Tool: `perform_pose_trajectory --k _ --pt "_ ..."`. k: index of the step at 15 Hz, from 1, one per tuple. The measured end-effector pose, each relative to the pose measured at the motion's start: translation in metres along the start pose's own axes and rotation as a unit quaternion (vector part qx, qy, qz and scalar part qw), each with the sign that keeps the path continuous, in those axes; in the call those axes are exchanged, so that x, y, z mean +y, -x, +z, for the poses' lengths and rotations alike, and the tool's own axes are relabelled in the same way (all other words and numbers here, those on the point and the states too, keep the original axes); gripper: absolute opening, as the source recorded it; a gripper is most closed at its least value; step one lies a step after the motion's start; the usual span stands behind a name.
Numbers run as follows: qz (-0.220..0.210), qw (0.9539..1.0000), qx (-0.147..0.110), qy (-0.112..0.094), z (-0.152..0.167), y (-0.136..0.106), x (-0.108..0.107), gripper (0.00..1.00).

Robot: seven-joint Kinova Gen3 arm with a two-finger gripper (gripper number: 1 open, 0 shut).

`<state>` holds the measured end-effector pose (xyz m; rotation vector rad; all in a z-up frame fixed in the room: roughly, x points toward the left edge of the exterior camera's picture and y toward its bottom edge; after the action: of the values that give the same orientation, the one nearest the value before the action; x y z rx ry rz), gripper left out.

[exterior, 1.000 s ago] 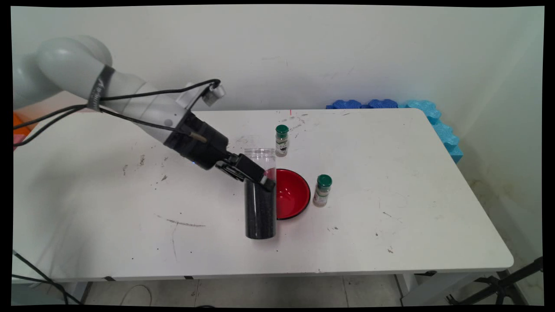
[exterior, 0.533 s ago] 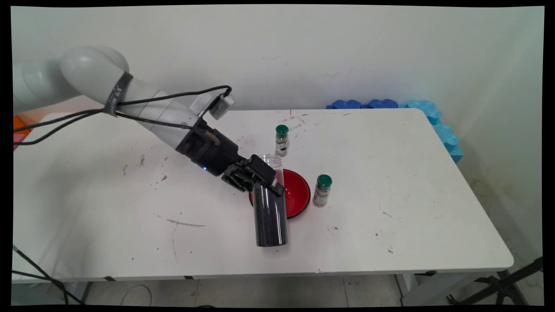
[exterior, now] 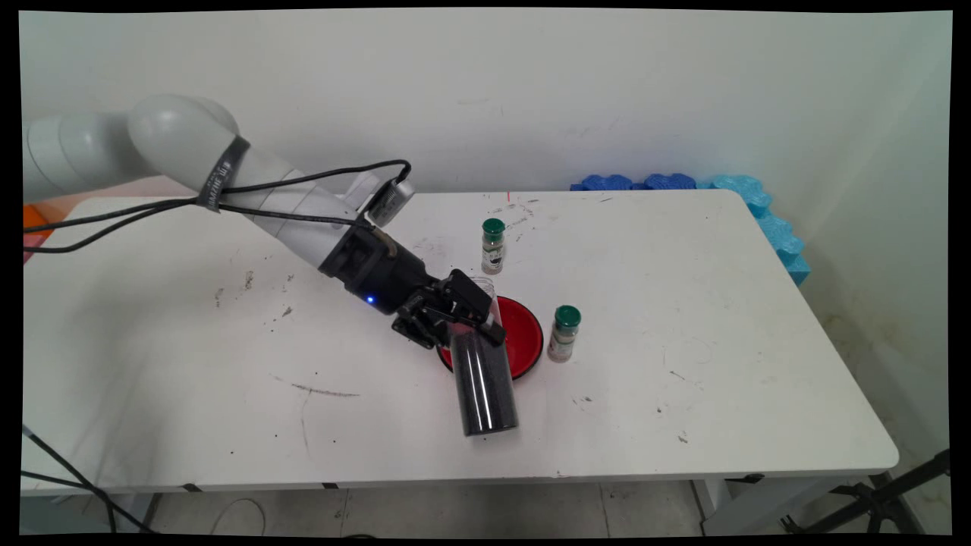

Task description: Pour the black seasoning powder in the red bowl

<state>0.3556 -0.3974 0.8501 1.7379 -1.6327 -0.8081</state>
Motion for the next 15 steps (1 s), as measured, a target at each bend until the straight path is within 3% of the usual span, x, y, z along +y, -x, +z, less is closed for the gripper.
perform_pose_trajectory --k 8,15 --pt "-0.104 0.9943 0.005 0.023 0.009 -0.004 0.000 0.00" --pt "-0.178 0.9827 0.001 0.052 0.014 -0.006 0.003 0.00"
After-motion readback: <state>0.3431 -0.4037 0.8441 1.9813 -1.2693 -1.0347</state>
